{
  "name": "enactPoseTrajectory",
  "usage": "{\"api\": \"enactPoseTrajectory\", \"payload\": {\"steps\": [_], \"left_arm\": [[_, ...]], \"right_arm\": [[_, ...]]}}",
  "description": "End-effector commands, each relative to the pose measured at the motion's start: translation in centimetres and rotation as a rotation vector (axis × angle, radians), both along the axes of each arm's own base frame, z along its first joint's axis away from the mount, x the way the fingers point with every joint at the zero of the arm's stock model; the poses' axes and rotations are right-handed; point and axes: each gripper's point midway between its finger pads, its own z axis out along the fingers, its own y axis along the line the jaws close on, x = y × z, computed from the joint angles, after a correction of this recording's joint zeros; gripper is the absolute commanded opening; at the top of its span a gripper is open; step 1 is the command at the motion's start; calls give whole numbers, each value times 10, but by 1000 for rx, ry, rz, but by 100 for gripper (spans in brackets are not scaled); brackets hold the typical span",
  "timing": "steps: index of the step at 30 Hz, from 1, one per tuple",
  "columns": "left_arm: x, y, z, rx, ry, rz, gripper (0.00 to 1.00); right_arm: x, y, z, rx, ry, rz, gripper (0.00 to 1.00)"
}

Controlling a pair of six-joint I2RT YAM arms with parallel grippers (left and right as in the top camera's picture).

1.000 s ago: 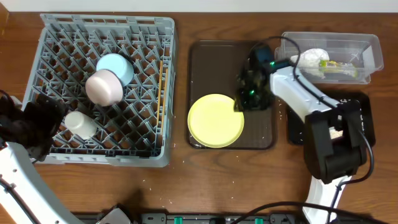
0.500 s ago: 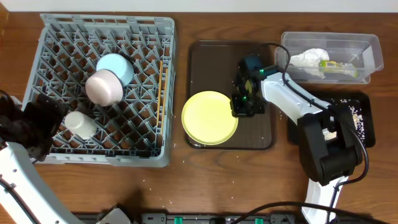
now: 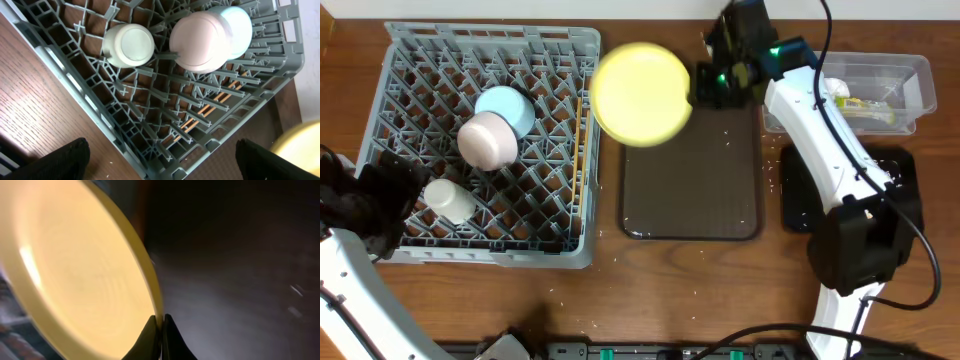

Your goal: Sort waste into correct bins and load items into the dishwasher

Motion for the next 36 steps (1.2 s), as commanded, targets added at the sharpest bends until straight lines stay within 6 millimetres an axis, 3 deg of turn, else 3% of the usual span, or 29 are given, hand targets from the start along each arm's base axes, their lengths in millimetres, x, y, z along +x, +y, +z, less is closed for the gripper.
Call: {"api": "enactPoseTrajectory", "payload": {"steps": [1, 8, 13, 16, 23, 32, 36], "left_arm": [[-1, 2, 4, 10, -5, 8, 94], [-1, 2, 4, 10, -5, 9, 94], [-1, 2, 4, 10, -5, 9, 94], [-1, 2, 4, 10, -5, 9, 94], [-1, 2, 4, 10, -5, 8, 94], [-1, 2, 4, 10, -5, 8, 94], [-1, 2, 4, 10, -5, 9, 94]], "right_arm": [[-2, 36, 25, 117, -5, -35, 1], [23, 78, 52, 67, -276, -105, 1], [31, 67, 58, -180, -460, -301, 1], [26, 64, 64, -311, -550, -354, 1], [2, 79, 67, -483, -671, -429, 1], [-25, 120, 35, -542, -682, -350, 1], [-31, 129, 26, -563, -687, -332, 2]]}}
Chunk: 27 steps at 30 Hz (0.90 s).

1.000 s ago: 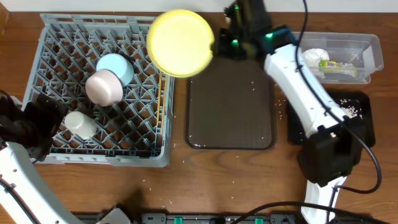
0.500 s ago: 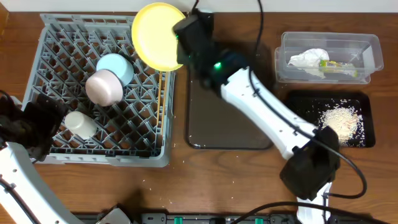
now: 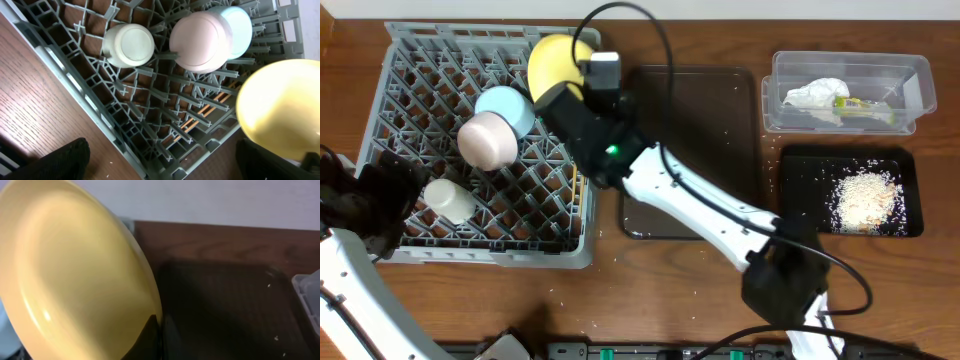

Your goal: Sort waste into correct bins and load items into the dishwasher

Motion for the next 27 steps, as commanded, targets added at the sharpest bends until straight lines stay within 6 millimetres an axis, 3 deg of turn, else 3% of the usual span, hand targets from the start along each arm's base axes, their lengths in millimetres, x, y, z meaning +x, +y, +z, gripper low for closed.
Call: {"api": "enactPoseTrajectory", "payload": {"steps": [1, 10, 18, 21, 27], "left_arm": [[-1, 2, 4, 10, -5, 8, 94], [-1, 2, 4, 10, -5, 9, 94], [-1, 2, 4, 10, -5, 9, 94], [-1, 2, 4, 10, -5, 9, 94], [-1, 2, 4, 10, -5, 9, 94]], "right_arm": [[-1, -1, 4, -33, -44, -37, 1], [3, -10, 9, -53, -65, -73, 3], [-3, 8, 29, 17, -1, 19, 2], [-3, 6, 35, 19, -1, 18, 3], [-8, 3, 26, -10, 49, 35, 2]]}}
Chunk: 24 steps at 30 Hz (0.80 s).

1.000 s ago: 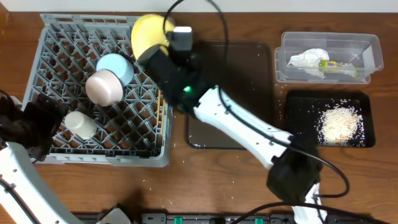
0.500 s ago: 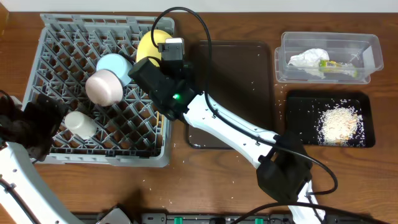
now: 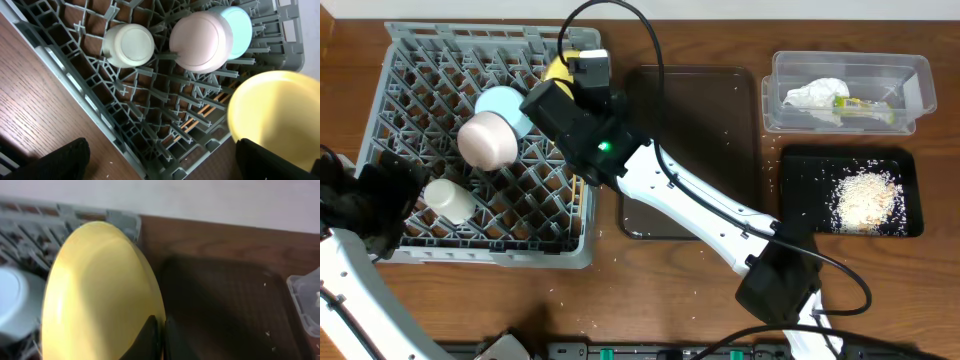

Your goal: Sort waste into correct bins and load items into the dishwasher

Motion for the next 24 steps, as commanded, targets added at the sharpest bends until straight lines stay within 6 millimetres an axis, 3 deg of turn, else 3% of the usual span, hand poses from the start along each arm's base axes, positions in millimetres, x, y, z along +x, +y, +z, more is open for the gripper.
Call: {"api": "enactPoseTrajectory", "payload": {"steps": [1, 13, 19, 24], "left_arm": [[-1, 2, 4, 10, -5, 8, 94], [-1, 2, 4, 10, -5, 8, 94], [-1, 2, 4, 10, -5, 8, 94], [-1, 2, 4, 10, -5, 8, 94]], "right_arm": [[1, -2, 5, 10, 6, 0, 1], [-1, -1, -1, 12, 43, 22, 2], [-1, -2, -1, 12, 44, 22, 29], [-2, 1, -2, 14, 53, 37, 35]]}}
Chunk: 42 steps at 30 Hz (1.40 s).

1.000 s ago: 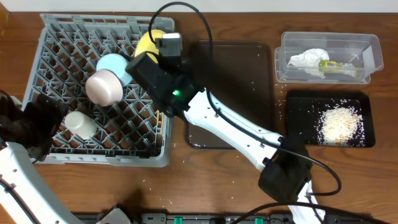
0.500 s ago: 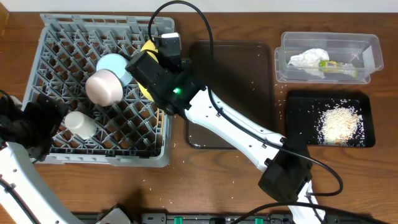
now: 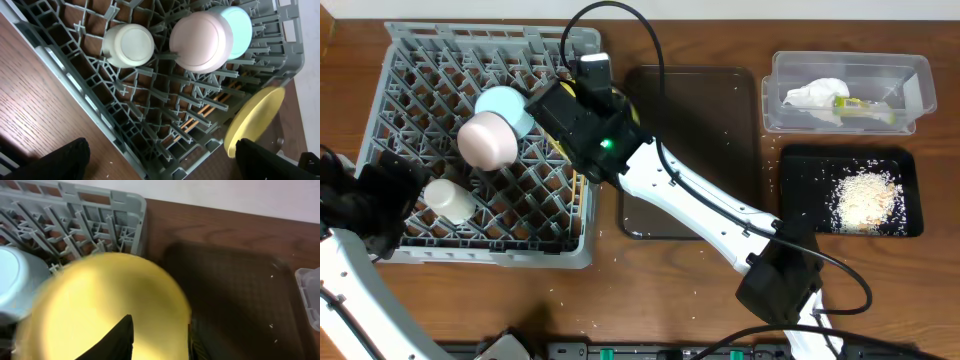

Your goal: Sort waste into correct bins and load items into the dishwasher

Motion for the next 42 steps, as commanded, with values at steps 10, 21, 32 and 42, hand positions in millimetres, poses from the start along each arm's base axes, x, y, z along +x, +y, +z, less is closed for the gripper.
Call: {"api": "enactPoseTrajectory", "payload": {"steps": [10, 21, 32, 42], "left_arm": [[-1, 2, 4, 10, -5, 9, 94], [-1, 2, 4, 10, -5, 8, 94], [-1, 2, 4, 10, -5, 9, 94], [-1, 2, 4, 10, -5, 9, 94]], "right_arm": [[21, -22, 37, 62, -23, -40, 47], [40, -71, 25, 214, 349, 268, 68], [20, -90, -6, 220, 530, 377, 79], [-3, -96, -120, -14, 608, 237, 57]]}}
